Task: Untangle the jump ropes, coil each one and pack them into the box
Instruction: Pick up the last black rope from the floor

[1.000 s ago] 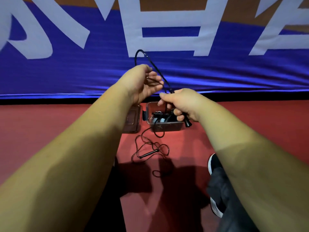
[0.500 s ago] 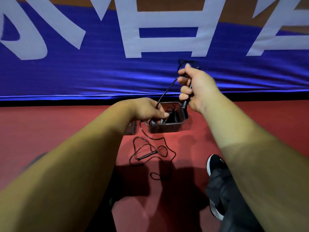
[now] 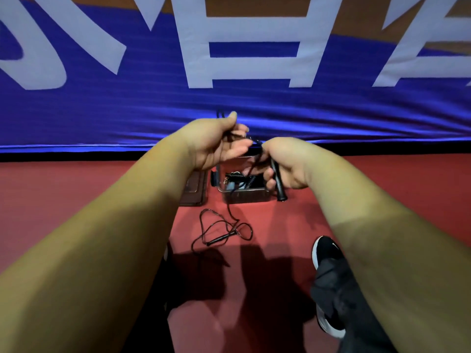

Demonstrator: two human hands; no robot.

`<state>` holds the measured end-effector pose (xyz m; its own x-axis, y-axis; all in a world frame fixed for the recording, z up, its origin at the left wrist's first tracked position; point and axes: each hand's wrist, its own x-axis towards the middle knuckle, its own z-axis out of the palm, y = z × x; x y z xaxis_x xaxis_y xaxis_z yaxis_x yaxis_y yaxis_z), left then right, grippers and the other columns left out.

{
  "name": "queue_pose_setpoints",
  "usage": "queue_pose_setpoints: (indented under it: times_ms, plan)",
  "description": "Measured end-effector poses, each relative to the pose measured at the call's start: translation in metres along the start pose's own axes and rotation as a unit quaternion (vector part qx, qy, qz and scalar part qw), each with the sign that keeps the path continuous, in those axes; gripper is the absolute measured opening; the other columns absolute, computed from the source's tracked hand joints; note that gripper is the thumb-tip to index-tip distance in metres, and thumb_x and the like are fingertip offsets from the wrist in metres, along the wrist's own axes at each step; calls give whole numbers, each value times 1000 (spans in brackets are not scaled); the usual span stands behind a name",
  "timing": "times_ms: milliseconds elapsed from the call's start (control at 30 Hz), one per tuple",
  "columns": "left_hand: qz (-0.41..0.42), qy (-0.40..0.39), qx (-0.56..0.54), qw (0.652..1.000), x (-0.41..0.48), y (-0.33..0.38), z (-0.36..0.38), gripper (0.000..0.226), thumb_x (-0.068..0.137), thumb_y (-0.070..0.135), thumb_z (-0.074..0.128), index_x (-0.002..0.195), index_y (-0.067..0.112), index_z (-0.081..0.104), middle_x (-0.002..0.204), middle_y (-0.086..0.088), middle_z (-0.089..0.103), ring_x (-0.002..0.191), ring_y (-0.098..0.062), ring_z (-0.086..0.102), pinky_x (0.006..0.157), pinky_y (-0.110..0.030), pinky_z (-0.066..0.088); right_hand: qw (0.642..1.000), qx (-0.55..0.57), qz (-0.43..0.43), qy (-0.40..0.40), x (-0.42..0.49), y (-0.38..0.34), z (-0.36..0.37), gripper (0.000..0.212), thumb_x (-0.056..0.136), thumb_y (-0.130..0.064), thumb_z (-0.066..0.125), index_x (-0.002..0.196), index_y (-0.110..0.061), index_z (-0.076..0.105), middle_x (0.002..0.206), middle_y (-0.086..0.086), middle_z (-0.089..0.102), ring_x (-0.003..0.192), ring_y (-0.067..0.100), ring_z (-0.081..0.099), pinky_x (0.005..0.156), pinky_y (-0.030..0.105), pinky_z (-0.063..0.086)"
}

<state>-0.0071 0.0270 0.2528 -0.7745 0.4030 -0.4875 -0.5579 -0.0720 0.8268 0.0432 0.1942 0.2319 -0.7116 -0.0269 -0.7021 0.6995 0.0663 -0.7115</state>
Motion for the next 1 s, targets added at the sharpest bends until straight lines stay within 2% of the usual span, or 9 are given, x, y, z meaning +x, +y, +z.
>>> queue_pose_setpoints:
  times_ms: [100, 267, 367, 467, 633, 767, 867, 933, 1000]
  plan:
    - [22, 29, -150, 988, 6, 7, -1, 46, 110, 40, 44, 93, 1, 61, 64, -7, 71, 55, -13, 73, 51, -24, 60, 995, -21, -39, -85, -7, -2, 7, 37, 99, -11, 40, 101, -13, 77, 87, 3, 72, 53, 12, 43, 57, 29, 39]
    - [33, 64, -318, 945, 20, 10, -20, 64, 108, 51, 41, 115, -11, 55, 84, -21, 76, 63, -27, 77, 53, -34, 62, 985, 68, -136, -83, -11, -5, 12, 22, 107, -8, 47, 102, -8, 69, 86, 10, 74, 62, 15, 58, 59, 27, 48]
    - [23, 77, -210, 974, 24, 7, -20, 81, 104, 65, 38, 132, -10, 50, 111, -19, 73, 81, -31, 79, 66, -39, 65, 971, 149, -164, -85, -8, -8, 12, 22, 107, -1, 44, 104, -6, 66, 82, 12, 73, 63, 18, 62, 62, 32, 59]
    - [-28, 67, -13, 997, 17, -2, -11, 94, 98, 80, 20, 132, -1, 56, 112, -12, 77, 93, -29, 78, 74, -40, 62, 947, 246, -195, -65, -6, -16, 9, 23, 104, 4, 40, 104, -3, 62, 79, 15, 71, 62, 21, 65, 68, 38, 65]
    - [-109, -100, 224, 963, 7, -21, -6, 111, 87, 89, -1, 128, 10, 65, 117, -11, 76, 85, -17, 71, 81, -37, 49, 886, 401, -235, -4, -5, -28, -1, 24, 104, 4, 32, 99, -4, 54, 78, 18, 71, 62, 22, 66, 74, 42, 65]
    - [-109, -149, 353, 917, 3, -35, -13, 60, 107, 63, 30, 111, 16, 66, 115, -10, 75, 103, -24, 65, 65, -29, 38, 856, 456, -240, 47, -1, -31, -15, 26, 105, 2, 29, 99, -3, 54, 83, 18, 66, 64, 22, 67, 71, 39, 64]
    - [-86, -165, 324, 928, -1, -37, -14, 24, 113, 23, 42, 106, 17, 64, 97, -4, 73, 101, -32, 72, 78, -36, 54, 917, 318, -205, 128, 10, -25, -21, 31, 104, -1, 31, 108, -5, 61, 86, 11, 67, 50, 13, 57, 53, 28, 50]
    - [-42, -148, 222, 963, -4, -25, -9, 24, 113, 23, 40, 105, 18, 62, 88, -1, 69, 85, -23, 74, 79, -44, 61, 966, 132, -139, 173, 16, -15, -24, 37, 104, -5, 34, 104, -11, 70, 99, 6, 70, 49, 10, 43, 50, 26, 38]
    - [17, -110, 92, 990, -5, -8, -3, 22, 113, 24, 41, 104, 18, 61, 84, 0, 66, 73, -15, 72, 69, -40, 65, 991, 27, -79, 109, 16, -5, -21, 44, 98, -2, 34, 107, -15, 75, 108, 3, 70, 51, 10, 37, 51, 26, 35]
